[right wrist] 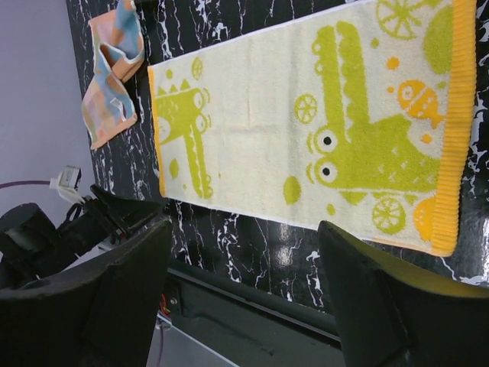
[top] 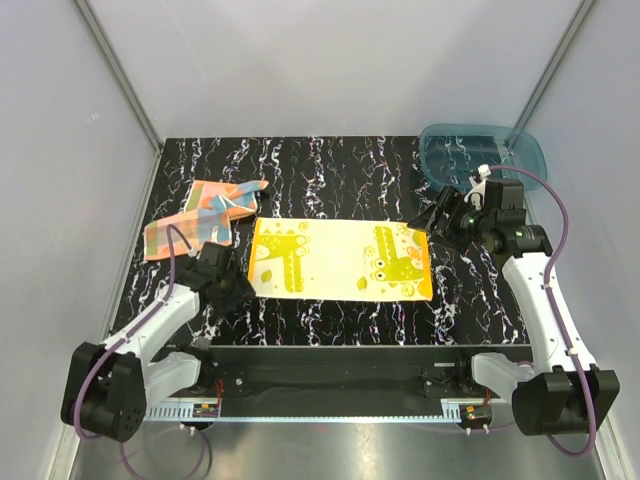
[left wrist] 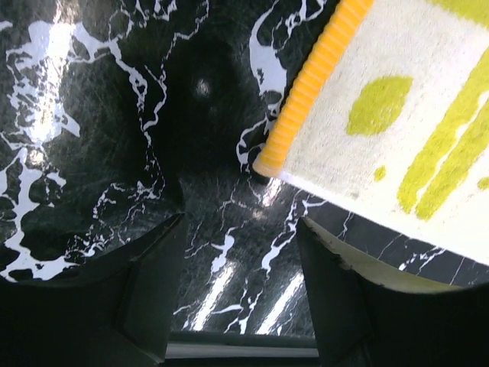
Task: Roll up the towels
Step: Flatten the towel, then fold the towel
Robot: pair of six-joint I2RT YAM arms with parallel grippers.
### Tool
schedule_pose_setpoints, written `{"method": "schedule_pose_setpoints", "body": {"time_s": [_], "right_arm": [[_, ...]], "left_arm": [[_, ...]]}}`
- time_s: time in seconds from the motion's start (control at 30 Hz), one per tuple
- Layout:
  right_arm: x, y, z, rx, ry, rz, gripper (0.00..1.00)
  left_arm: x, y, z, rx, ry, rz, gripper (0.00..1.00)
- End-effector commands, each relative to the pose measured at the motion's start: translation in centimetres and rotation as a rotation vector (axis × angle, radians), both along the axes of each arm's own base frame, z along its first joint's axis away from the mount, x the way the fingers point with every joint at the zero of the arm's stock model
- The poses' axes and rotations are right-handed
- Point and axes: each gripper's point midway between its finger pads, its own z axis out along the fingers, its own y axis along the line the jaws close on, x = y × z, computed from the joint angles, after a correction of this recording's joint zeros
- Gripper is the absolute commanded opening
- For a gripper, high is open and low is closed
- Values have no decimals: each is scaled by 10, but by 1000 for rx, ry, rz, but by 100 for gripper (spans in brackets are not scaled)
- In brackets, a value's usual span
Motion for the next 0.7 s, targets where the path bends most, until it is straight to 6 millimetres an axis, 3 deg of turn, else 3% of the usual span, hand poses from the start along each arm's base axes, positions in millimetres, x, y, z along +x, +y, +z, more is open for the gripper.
{"method": "schedule_pose_setpoints", "body": {"time_s": [0.0, 0.03, 0.07, 0.5, 0.67], "right_arm": [[-4, 5, 17, 21, -43, 34, 86], [-5, 2, 17, 0, -38, 36, 97], [-6, 2, 17, -8, -36, 40, 97], [-6, -1, 9, -39, -20, 61, 90], [-5, 0, 10, -36, -16, 66, 89]], "left_arm": [[30, 0, 6, -8, -96, 69, 62], [33, 0, 7, -10, -105, 73, 62], [34, 0, 5, -3, -103, 79, 62], [42, -9, -11, 24, -68, 83, 57], [43, -14, -11, 26, -70, 75, 45]]}}
